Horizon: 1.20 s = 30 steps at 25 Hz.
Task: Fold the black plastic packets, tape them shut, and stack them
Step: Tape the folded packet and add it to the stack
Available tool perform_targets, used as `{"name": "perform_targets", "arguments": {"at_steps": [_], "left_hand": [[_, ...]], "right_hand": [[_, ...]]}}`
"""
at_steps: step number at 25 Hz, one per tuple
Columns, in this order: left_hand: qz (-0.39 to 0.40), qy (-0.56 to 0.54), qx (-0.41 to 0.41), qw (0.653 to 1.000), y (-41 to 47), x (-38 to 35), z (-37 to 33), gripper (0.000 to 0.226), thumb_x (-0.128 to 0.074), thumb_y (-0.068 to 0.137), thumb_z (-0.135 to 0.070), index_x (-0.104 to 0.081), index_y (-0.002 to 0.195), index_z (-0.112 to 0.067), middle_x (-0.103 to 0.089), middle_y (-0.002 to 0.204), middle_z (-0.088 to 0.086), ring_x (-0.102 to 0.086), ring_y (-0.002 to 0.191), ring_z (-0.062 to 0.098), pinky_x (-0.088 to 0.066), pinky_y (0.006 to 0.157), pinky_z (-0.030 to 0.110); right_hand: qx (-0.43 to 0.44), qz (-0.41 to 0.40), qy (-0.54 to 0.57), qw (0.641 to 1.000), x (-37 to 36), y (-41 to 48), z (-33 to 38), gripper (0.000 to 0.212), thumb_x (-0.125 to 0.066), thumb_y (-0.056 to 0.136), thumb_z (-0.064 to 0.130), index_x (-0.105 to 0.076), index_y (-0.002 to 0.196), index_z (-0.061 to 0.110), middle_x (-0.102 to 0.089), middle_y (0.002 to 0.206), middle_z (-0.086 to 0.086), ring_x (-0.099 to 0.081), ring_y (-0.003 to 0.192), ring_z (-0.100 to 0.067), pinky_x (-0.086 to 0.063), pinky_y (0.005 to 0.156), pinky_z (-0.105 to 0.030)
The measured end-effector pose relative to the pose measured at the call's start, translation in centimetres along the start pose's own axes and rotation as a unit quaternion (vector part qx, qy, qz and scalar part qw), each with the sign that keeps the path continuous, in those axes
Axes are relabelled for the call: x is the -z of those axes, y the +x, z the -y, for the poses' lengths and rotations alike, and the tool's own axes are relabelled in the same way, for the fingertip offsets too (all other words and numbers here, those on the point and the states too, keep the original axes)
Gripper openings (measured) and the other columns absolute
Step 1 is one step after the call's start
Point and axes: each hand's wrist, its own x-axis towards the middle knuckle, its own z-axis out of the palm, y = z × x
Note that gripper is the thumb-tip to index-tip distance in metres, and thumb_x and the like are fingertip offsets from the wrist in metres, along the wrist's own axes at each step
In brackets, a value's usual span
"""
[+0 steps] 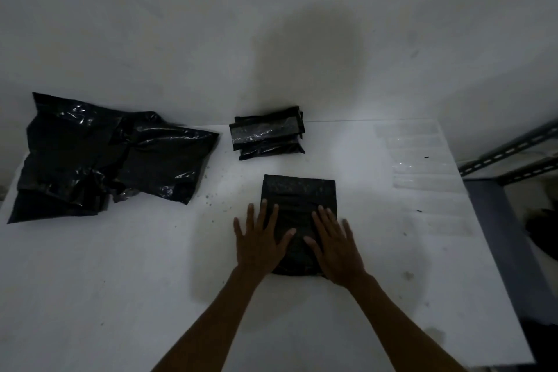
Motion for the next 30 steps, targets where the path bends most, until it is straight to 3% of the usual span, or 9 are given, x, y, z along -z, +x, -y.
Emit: {"name": "perform_targets", "arguments": {"at_steps": [3,9,12,14,16,20,24,26,30], "left_hand": [[-0.016,0.015,0.009,1.0,0.5,0.4,0.1,0.082,-0.01,0.088,-0.08,0.003,0.156,-0.035,0.013,0.163,0.005,0.015,0.15,0.03,0.011,0.115,0.058],[-0.057,0.011,-0.046,0.997,5.1,1.8,0.9,0.066,-0.011,0.096,-0.067,-0.011,0.155,-0.038,0.005,0.164,0.008,0.008,0.151,0.03,-0.002,0.119,0.057],[-0.102,-0.133,0.009,0.986,7.0,2.5,1.6,0.06,-0.035,0.1,-0.055,-0.027,0.153,-0.029,-0.025,0.159,0.012,-0.024,0.145,0.03,-0.027,0.116,0.05],[-0.154,-0.271,0.047,0.949,8.2,3.5,1.4,0.055,-0.055,0.097,-0.043,-0.042,0.146,-0.023,-0.051,0.14,0.008,-0.049,0.126,0.023,-0.043,0.105,0.041],[-0.17,-0.358,0.106,0.912,9.6,4.4,0.9,0.05,-0.067,0.091,-0.033,-0.054,0.136,-0.016,-0.064,0.117,0.006,-0.061,0.105,0.02,-0.05,0.093,0.032],[-0.169,-0.349,0.134,0.912,11.5,4.7,0.6,0.026,-0.071,0.087,-0.019,-0.072,0.113,-0.015,-0.073,0.101,0.004,-0.068,0.094,0.021,-0.052,0.087,0.031],[-0.151,-0.41,0.143,0.888,11.7,4.7,1.0,0.017,-0.066,0.088,-0.015,-0.076,0.1,-0.021,-0.074,0.098,-0.003,-0.066,0.091,0.013,-0.053,0.088,0.031],[-0.132,-0.427,0.156,0.881,11.5,5.1,1.1,0.018,-0.066,0.088,-0.014,-0.074,0.103,-0.022,-0.071,0.1,-0.005,-0.064,0.094,0.011,-0.05,0.09,0.029],[-0.095,-0.448,0.165,0.873,11.7,5.5,1.3,0.019,-0.066,0.086,-0.014,-0.072,0.102,-0.021,-0.069,0.098,-0.007,-0.062,0.093,0.011,-0.047,0.086,0.026]], "right_hand": [[-0.062,-0.028,-0.001,0.998,0.8,0.9,-0.9,0.078,0.009,0.093,0.068,-0.006,0.156,0.025,0.008,0.162,0.004,0.009,0.151,-0.014,0.0,0.122,-0.049],[0.008,-0.039,-0.028,0.999,2.1,4.9,-2.5,0.066,-0.006,0.102,0.057,-0.028,0.154,0.023,-0.014,0.163,-0.003,-0.006,0.152,-0.019,-0.012,0.12,-0.056],[-0.107,-0.149,0.076,0.98,2.4,6.3,-3.4,0.055,-0.037,0.103,0.048,-0.039,0.148,0.016,-0.035,0.155,-0.013,-0.034,0.141,-0.03,-0.03,0.114,-0.052],[-0.236,-0.186,0.129,0.945,2.8,7.7,-3.2,0.055,-0.05,0.099,0.047,-0.046,0.142,0.013,-0.048,0.142,-0.013,-0.044,0.128,-0.031,-0.037,0.105,-0.049],[-0.288,-0.184,0.14,0.929,3.0,8.9,-3.1,0.049,-0.06,0.094,0.045,-0.056,0.131,0.013,-0.053,0.129,-0.012,-0.048,0.118,-0.031,-0.039,0.099,-0.047],[-0.263,-0.233,0.216,0.911,2.6,10.2,-3.2,0.016,-0.073,0.086,0.024,-0.066,0.097,0.016,-0.058,0.109,-0.011,-0.057,0.103,-0.029,-0.047,0.087,-0.039],[-0.256,-0.215,0.228,0.915,2.6,10.6,-3.0,0.041,-0.071,0.089,0.033,-0.06,0.124,0.014,-0.06,0.109,-0.005,-0.058,0.1,-0.021,-0.048,0.091,-0.039],[-0.258,-0.211,0.225,0.916,2.6,10.9,-3.2,0.036,-0.071,0.088,0.033,-0.065,0.119,0.015,-0.061,0.109,-0.008,-0.059,0.1,-0.024,-0.05,0.09,-0.041],[-0.239,-0.223,0.256,0.91,3.4,11.1,-2.8,0.019,-0.074,0.085,0.02,-0.066,0.101,0.014,-0.065,0.1,-0.007,-0.062,0.093,-0.022,-0.043,0.079,-0.025]]}}
